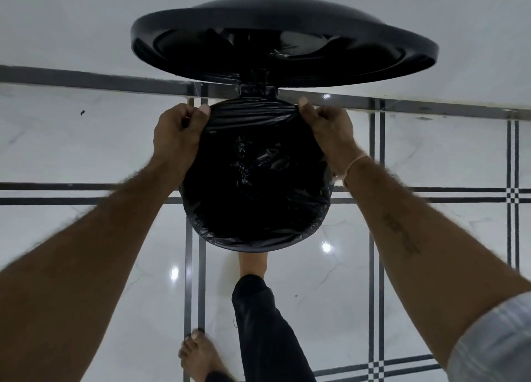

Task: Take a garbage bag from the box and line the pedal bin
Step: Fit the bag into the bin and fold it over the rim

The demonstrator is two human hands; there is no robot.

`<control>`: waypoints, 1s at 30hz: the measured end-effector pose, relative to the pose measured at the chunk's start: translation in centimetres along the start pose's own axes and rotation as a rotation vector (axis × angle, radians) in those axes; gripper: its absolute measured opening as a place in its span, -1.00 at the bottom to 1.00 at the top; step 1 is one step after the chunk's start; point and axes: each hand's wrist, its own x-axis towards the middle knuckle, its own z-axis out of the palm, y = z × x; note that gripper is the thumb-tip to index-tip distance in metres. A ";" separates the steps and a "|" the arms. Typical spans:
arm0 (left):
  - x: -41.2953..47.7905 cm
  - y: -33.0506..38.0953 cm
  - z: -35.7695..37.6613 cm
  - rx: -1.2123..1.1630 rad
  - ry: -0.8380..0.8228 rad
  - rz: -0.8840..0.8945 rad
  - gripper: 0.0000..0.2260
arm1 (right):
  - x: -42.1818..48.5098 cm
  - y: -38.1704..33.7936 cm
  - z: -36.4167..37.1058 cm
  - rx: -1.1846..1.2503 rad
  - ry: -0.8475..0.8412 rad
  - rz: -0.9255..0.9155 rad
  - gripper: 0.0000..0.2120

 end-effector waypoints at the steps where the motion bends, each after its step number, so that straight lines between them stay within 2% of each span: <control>1: 0.1 0.0 0.0 0.041 0.003 -0.012 -0.57 | -0.5 0.4 -0.3 -0.086 0.036 0.012 -0.42; 3: 0.2 0.1 0.1 0.100 0.011 -0.025 -0.56 | -1.3 1.5 -0.5 -0.139 0.071 0.032 -0.42; 7: 0.0 0.7 0.5 0.139 0.009 0.038 -0.57 | -1.8 2.1 0.0 0.108 -0.007 0.069 -0.41; 10: -0.1 1.0 0.2 0.142 0.022 0.011 -0.56 | -2.4 1.7 -0.8 0.250 -0.073 0.101 -0.36; 12: -0.6 0.5 -0.4 0.015 0.059 -0.058 -0.54 | -3.1 1.6 -1.6 0.306 -0.070 0.125 -0.22; 13: -1.3 0.2 -0.8 -0.060 0.067 -0.103 -0.52 | -3.6 1.8 -1.9 0.331 -0.065 0.161 -0.22; 17: -4.0 -1.7 -1.8 -0.128 -0.025 -0.109 -0.73 | -4.7 3.9 -1.8 0.477 -0.092 0.291 -0.40; 20: -3.9 -1.8 -1.3 -0.168 -0.005 -0.189 -0.62 | -4.5 3.9 -1.6 0.589 -0.129 0.354 -0.47; 25: -4.3 -1.0 -0.9 -0.358 0.017 -0.361 -0.58 | -4.4 4.2 -1.9 0.536 -0.145 0.345 -0.44; 30: -6.3 -2.4 -1.2 -0.349 -0.001 -0.373 -0.64 | -5.6 5.1 -1.5 0.499 -0.106 0.319 -0.53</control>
